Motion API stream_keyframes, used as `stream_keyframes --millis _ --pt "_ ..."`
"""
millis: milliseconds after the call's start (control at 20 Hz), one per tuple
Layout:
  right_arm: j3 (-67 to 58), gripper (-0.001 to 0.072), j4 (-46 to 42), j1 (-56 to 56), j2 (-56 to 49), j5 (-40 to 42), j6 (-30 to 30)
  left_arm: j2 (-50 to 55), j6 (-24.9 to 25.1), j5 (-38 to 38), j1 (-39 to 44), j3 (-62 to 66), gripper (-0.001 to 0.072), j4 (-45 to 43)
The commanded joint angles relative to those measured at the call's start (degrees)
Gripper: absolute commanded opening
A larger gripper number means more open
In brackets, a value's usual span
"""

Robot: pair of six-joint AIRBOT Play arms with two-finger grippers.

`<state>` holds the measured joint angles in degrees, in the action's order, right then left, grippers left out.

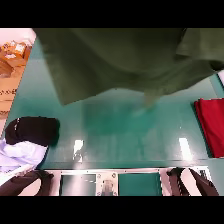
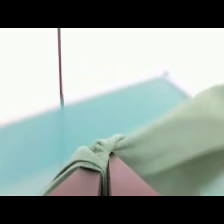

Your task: Fold the shirts.

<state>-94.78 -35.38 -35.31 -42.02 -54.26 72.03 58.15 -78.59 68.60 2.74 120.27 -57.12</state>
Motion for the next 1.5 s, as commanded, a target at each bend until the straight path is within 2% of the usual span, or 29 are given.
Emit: stream_keyframes --millis 0,150,300,450,700,900,1100,1300,1450 --pt "-0.81 0.0016 -0.37 -0.02 7.39 6.27 1.31 -7.98 1.27 -3.89 0.04 0.33 0.0026 -2.71" --pt "-0.57 0.0016 -0.42 0.00 6.14 6.12 1.53 -8.20 0.50 -3.34 0.04 -2.45 0.0026 -7.58" --pt "2.62 0.0016 0.17 0.28 1.31 4.44 1.51 -5.20 0.37 -3.78 0.04 -9.55 0.0026 -7.78" --pt "10.23 0.0016 0.17 3.58 -6.05 3.04 -0.35 2.97 -0.57 -3.23 0.04 -14.19 0.0026 -6.49" --pt "22.10 0.0016 0.02 10.60 -24.83 6.95 -6.58 23.43 -0.22 -3.21 0.07 -18.67 0.0026 -2.29" --pt "21.31 0.0016 0.92 11.28 -42.51 8.17 -7.85 40.26 1.05 -3.76 0.07 -18.67 0.0026 1.03" --pt "16.65 0.0016 0.90 11.26 -54.90 8.17 -7.82 49.64 -0.63 -8.17 0.07 -18.67 0.0026 1.92" --pt "13.70 0.0015 -0.48 10.56 -58.27 7.96 -7.80 52.74 -0.39 -10.88 0.04 -18.53 0.0026 1.70" --pt "13.79 0.0015 -6.38 8.55 -57.64 2.16 -7.76 52.85 -0.31 -6.29 0.04 -18.53 0.0026 -1.84"
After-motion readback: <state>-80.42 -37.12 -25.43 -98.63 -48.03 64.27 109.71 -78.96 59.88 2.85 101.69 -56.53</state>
